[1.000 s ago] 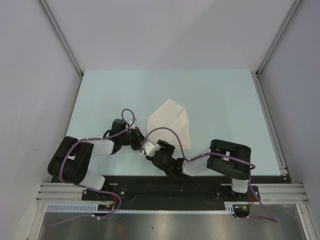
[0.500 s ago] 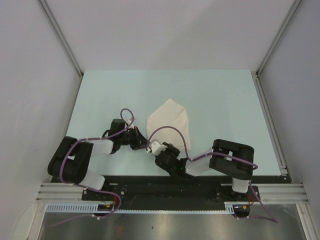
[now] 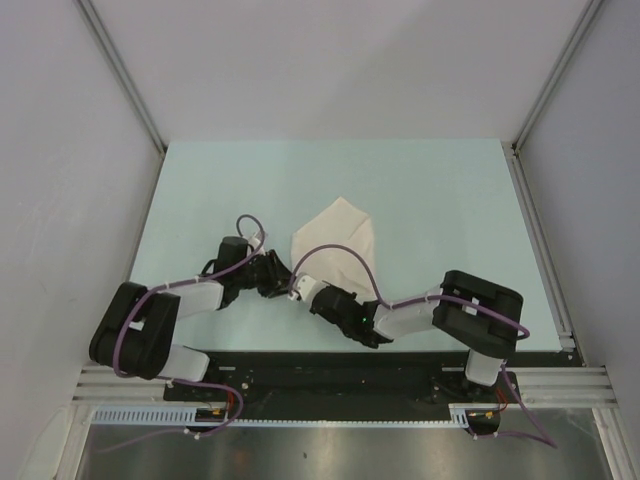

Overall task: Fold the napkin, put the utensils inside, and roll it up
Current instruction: Roll the napkin with the utensil

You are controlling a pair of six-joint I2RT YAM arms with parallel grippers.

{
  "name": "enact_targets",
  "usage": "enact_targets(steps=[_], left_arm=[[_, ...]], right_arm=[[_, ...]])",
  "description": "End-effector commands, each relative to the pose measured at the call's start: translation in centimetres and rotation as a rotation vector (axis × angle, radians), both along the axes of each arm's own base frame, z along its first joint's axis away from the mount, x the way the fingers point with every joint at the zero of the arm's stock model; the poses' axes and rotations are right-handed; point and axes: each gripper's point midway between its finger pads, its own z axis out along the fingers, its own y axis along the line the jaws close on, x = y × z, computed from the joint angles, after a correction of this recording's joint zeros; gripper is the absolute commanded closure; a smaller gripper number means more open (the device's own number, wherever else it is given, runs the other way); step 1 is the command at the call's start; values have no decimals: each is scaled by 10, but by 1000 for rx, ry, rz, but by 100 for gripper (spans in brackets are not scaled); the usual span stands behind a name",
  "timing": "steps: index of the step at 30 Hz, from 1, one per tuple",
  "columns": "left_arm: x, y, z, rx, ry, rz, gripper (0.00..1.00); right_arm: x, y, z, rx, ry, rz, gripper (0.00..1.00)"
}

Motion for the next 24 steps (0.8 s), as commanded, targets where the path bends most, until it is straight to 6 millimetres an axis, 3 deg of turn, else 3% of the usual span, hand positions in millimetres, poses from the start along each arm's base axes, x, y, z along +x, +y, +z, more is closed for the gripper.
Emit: enact_targets(steps=[1, 2, 7, 9, 10, 14, 15, 18, 24], left_arm=[[15, 14, 15, 62, -125, 58, 52], [19, 20, 13, 95, -146, 87, 43], [19, 44, 20, 198, -226, 186, 27], [17, 55, 17, 247, -251, 223, 26], [17, 59, 25, 253, -285, 237, 25], [12, 73, 30, 308, -369, 264, 24], [11, 75, 29, 320, -382, 268, 24], [6, 72, 37, 319, -437, 232, 24], [-9, 56, 51, 263, -533, 162, 25]], right_arm=[[-20, 12, -2, 17, 252, 122, 100], [-22, 14, 4, 25, 292, 118, 100], [-33, 14, 9, 47, 512, 148, 100], [-39, 25, 15, 87, 599, 182, 100], [-41, 20, 14, 78, 644, 172, 100], [-31, 23, 21, 135, 778, 162, 100], [-33, 32, 25, 165, 840, 191, 100], [-32, 31, 27, 203, 968, 199, 100], [-22, 26, 3, 206, 1185, 161, 100]])
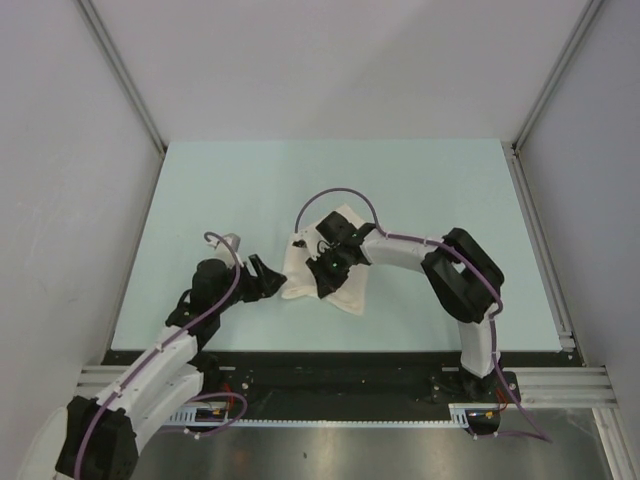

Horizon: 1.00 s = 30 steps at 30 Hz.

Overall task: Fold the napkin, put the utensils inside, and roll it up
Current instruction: Roll the napkin with the utensil

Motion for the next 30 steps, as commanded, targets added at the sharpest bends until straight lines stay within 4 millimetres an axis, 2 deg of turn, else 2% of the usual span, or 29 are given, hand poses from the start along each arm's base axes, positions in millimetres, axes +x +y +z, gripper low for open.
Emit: enact_targets(steps=[1, 6, 11, 16, 19, 25, 30], left_arm=[[-12, -9, 7, 8, -83, -73, 25], [-32, -30, 6, -40, -66, -198, 24], [-58, -61, -4, -82, 13, -385, 22], [-69, -82, -7, -114, 68, -493, 21], [-62, -88, -12, -105, 77, -490, 21], [-34, -101, 5, -147, -24, -445, 20], [-19, -103, 6, -142, -51, -408, 21]], right_arm=[[-18, -4, -13, 9, 256, 23, 100], [-10, -9, -20, 24, 341, -18, 100], [-4, -17, -30, 22, 415, -56, 100], [-1, -20, -36, 15, 438, -69, 100], [-1, -20, -37, 13, 439, -71, 100], [-2, -22, -41, 1, 447, -80, 100], [-3, -22, -42, 1, 451, -84, 100]])
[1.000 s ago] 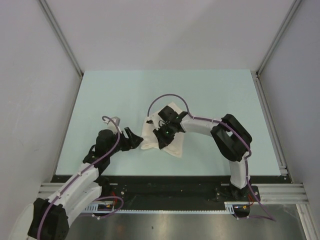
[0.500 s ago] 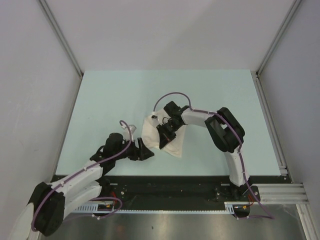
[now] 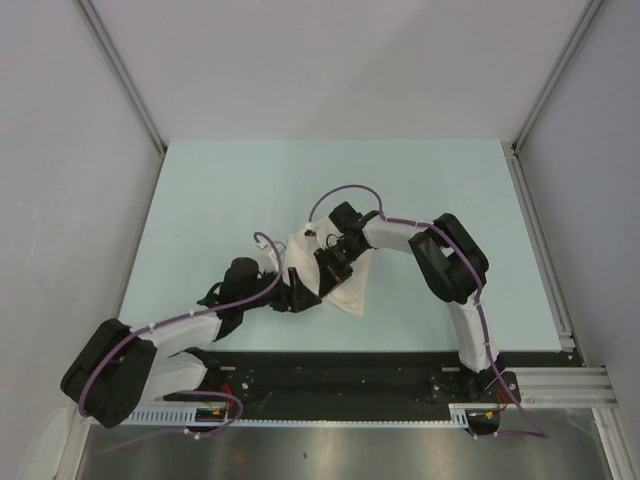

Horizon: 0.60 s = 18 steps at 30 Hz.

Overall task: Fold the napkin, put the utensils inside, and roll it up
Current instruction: Roll the napkin with the utensil

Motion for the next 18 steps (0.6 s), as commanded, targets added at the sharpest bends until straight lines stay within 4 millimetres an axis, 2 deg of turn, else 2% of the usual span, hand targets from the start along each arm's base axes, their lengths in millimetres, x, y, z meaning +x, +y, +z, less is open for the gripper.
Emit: enact_targets(steps=[1, 8, 12, 18], left_arm=[[29, -14, 32, -72, -127, 35, 21], [40, -13, 25, -53, -140, 73, 21], [42, -13, 26, -52, -148, 73, 21], [47, -11, 17, -16, -155, 80, 21]], right_arm=[[-5, -17, -27, -114, 36, -16, 100], [-5, -16, -28, -113, 37, -16, 100], [-5, -17, -31, -119, 45, -24, 100], [-6, -16, -28, -111, 49, -26, 100]])
